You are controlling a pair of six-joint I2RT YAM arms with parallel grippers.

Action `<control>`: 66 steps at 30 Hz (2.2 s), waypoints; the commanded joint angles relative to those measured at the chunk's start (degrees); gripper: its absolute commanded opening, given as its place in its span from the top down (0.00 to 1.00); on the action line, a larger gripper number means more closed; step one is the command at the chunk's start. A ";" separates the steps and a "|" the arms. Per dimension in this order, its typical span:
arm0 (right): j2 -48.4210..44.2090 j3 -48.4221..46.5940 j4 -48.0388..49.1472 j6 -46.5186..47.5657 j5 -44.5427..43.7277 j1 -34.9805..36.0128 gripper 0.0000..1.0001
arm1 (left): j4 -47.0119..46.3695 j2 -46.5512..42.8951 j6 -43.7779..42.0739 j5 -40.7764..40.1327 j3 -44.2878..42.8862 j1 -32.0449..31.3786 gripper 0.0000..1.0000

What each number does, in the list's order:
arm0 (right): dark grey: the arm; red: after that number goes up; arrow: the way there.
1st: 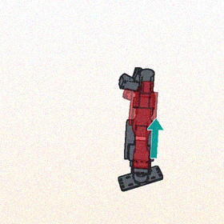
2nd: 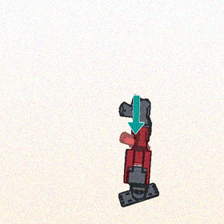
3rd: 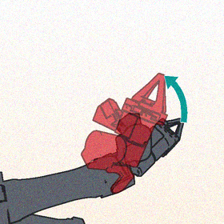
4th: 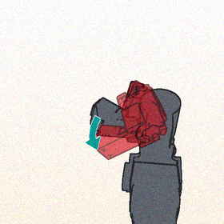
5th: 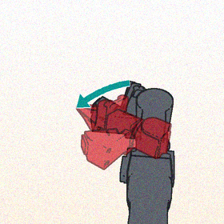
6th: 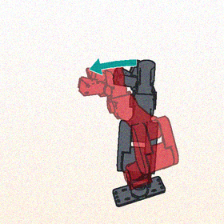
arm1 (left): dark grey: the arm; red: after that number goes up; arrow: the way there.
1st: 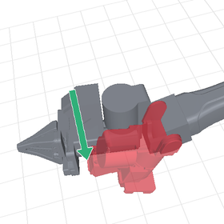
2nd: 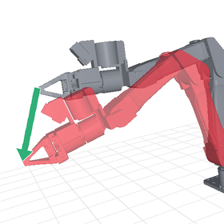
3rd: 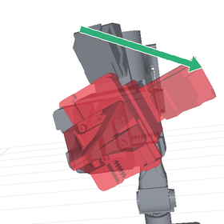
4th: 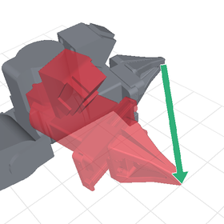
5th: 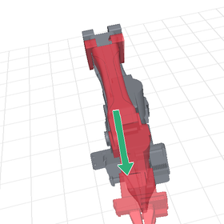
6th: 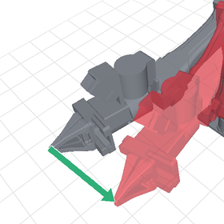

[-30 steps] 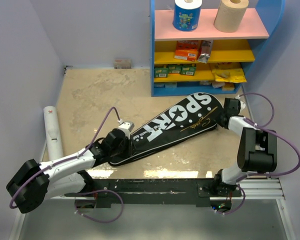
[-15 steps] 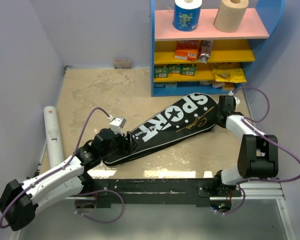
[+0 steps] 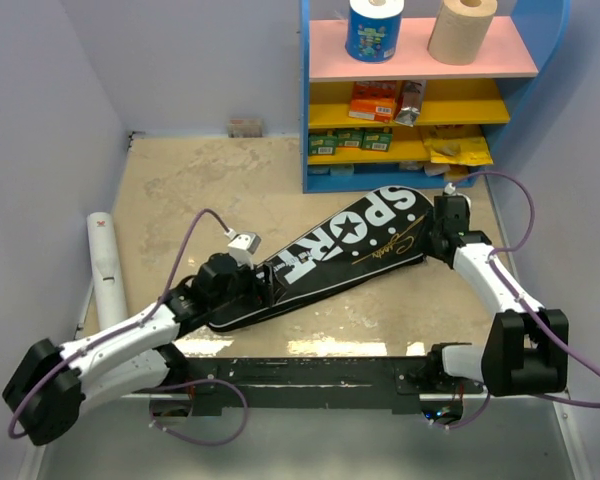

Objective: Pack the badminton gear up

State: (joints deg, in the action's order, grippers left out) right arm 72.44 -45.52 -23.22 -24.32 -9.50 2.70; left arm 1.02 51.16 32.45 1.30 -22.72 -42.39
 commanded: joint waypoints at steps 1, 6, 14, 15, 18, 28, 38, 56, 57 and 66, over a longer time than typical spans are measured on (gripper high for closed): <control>-1.43 -3.43 -2.35 2.26 5.80 0.72 0.58 | -11.99 10.43 1.48 1.16 -2.24 0.38 0.11; -5.20 -2.91 -4.63 1.47 5.47 1.34 0.58 | -20.60 23.17 2.62 2.74 -4.35 0.55 0.12; -3.45 -2.82 -7.80 -0.11 0.27 2.31 0.57 | -20.79 30.23 3.06 1.16 -4.53 6.70 0.11; -3.45 -2.74 -7.37 -0.12 0.44 2.48 0.57 | -21.05 30.32 2.97 1.51 -3.92 8.10 0.11; -3.71 -1.86 -6.58 -0.03 0.88 2.75 0.56 | -21.14 28.05 2.54 3.35 -1.28 13.20 0.11; -3.89 -0.54 -4.20 0.06 2.29 4.24 0.56 | -17.90 7.04 2.10 5.64 -0.30 8.32 0.13; -4.42 0.69 -2.53 -0.29 4.05 5.39 0.60 | -24.55 17.10 5.70 8.63 -4.08 -4.27 0.37; -3.81 0.87 -3.23 -1.52 2.91 6.97 0.59 | -35.36 42.62 8.59 8.01 0.63 13.63 0.71; -3.54 0.87 -3.15 -1.52 2.91 7.06 0.59 | -35.99 42.88 8.60 8.10 1.79 17.31 0.71; 0.05 0.17 -2.70 -0.82 2.82 10.12 0.59 | -44.34 43.50 8.69 15.74 9.10 29.56 0.72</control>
State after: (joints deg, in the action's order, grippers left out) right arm 70.43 -44.75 -27.27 -25.28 -6.48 10.61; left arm -47.90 92.16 43.51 17.50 -17.15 -14.85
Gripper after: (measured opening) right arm 0.409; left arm 0.276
